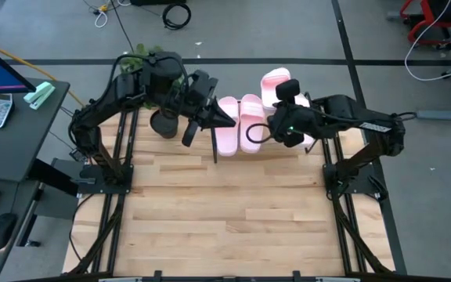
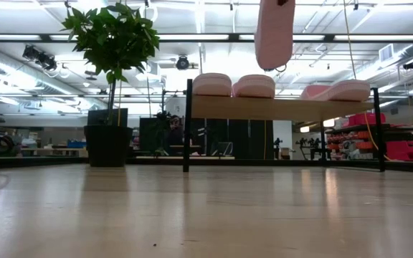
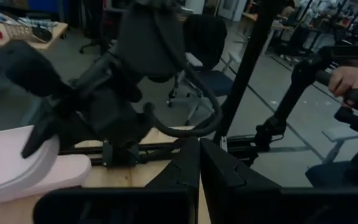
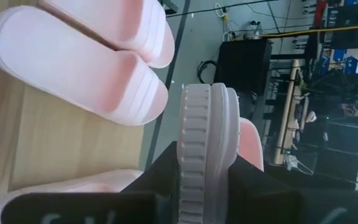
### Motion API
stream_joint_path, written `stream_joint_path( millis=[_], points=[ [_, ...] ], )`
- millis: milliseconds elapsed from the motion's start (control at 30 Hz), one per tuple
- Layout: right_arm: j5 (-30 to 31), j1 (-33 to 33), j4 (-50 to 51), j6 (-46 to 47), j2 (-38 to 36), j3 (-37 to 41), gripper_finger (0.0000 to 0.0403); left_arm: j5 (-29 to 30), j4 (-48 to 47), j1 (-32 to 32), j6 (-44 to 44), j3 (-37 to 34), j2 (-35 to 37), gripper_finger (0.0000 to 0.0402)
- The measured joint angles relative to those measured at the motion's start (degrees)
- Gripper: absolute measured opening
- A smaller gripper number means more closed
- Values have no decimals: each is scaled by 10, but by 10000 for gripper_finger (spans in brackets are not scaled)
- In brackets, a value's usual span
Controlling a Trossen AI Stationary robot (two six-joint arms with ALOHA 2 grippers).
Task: Pick and place slides into the shelf
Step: Put the pink slide on the shelf
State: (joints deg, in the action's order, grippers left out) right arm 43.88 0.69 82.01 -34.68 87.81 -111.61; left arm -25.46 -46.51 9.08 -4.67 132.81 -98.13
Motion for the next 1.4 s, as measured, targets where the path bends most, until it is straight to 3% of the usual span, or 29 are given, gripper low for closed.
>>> stream_joint_path(
  millis=[200,433,667,1067,1400],
  points=[
    [-17,-24,-26,-27,-2,74,70,0,-23,-16,8,0,0,21],
    [-19,-31,-132,-93,-21,202,72,0,-56,-22,12,0,0,16],
    [-9,-39,-176,-97,-42,279,70,0,-81,-24,10,0,0,15],
    [-11,-52,-189,-93,-84,333,70,0,-96,-24,23,0,0,10],
    [-71,-52,-189,-84,-81,334,70,4,-96,-24,24,0,0,18]
  ],
)
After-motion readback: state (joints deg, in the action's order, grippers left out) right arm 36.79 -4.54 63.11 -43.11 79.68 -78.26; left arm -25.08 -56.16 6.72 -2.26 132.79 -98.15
